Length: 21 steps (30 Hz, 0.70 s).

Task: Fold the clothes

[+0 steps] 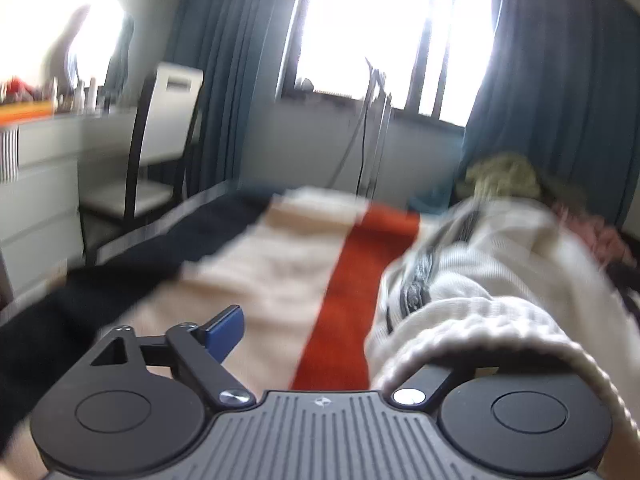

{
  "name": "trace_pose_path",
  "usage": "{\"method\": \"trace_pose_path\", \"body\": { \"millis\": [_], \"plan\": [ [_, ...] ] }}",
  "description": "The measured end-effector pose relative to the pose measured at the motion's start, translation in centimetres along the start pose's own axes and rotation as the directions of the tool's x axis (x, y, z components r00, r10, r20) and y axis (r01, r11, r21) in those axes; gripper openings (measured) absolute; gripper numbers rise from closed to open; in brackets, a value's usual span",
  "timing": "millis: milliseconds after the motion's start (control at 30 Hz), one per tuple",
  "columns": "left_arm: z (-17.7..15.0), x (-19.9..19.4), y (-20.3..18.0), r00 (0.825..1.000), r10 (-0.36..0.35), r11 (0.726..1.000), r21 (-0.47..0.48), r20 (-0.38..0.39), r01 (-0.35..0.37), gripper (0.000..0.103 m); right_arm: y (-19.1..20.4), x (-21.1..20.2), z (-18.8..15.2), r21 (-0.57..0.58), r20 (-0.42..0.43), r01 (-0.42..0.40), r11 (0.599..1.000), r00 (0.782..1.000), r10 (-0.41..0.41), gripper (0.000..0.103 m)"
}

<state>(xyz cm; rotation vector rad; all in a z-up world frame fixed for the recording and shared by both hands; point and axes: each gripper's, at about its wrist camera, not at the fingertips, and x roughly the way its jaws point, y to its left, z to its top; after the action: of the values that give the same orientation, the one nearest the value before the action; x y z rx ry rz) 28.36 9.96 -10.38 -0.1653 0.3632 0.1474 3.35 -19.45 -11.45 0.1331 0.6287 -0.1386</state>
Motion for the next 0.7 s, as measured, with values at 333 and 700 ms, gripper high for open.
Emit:
{"method": "trace_pose_path", "body": {
  "millis": [333, 700],
  "plan": [
    [11.3, -0.5, 4.2, 0.991, 0.016, 0.999, 0.028, 0.134, -0.020, 0.093, 6.3, -5.7, 3.0, -0.017, 0.326, -0.072, 0.997, 0.942, 0.073, 0.083],
    [16.8, 12.0, 17.0, 0.974, 0.212, 0.974, 0.064, 0.082, -0.217, 0.094, 18.9, 3.9, 6.9, -0.231, 0.232, -0.529, 0.817, 0.785, 0.574, 0.083]
  ]
}}
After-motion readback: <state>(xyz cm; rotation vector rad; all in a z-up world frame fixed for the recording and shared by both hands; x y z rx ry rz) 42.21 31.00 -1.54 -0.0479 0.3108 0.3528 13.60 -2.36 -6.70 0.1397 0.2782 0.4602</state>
